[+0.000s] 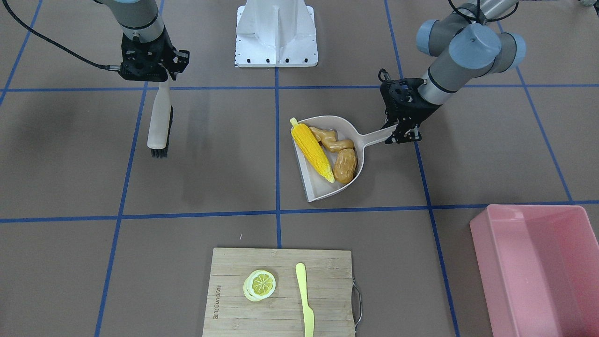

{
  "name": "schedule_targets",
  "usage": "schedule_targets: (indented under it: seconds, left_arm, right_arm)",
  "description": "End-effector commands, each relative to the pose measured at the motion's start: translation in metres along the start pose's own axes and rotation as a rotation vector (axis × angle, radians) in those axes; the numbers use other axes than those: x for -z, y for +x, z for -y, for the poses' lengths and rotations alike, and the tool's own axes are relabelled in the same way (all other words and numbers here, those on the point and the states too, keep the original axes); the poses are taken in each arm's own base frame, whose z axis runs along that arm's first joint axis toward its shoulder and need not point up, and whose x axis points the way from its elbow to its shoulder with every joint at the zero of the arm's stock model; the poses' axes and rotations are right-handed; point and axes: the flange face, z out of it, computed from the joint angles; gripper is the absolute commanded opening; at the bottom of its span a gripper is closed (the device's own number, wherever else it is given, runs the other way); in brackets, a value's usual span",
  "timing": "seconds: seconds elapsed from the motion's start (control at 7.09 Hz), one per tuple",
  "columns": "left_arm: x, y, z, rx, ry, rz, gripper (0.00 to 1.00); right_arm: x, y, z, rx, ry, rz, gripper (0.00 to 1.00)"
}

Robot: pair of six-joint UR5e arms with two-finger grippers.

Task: Sweep and dump trash into bin
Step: 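Withdraw brush with right gripper while left gripper lifts the dustpan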

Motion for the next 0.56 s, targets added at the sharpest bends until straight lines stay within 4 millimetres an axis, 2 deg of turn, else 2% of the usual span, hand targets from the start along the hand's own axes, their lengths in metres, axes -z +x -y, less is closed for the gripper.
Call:
schedule_targets:
  seconds: [0.0, 0.28, 0.42]
  left_arm:
    - [0.004, 0.002, 0.004, -0.004, 0.026, 0.005, 0.08]
    - [0.021, 0.004, 0.014, 0.031, 0.128, 0.035, 0.06]
    - [0.031, -0.001, 0.013, 0.059, 0.163, 0.052, 0.03]
  right_arm:
    - [-0.006, 0.012, -0.002, 0.017, 0.005, -0.053, 0.0]
    - [-0.015, 0.026, -0.002, 0.017, 0.01, -0.098, 0.0]
    - [-0.018, 0.046, -0.008, 0.061, 0.023, -0.129, 0.0]
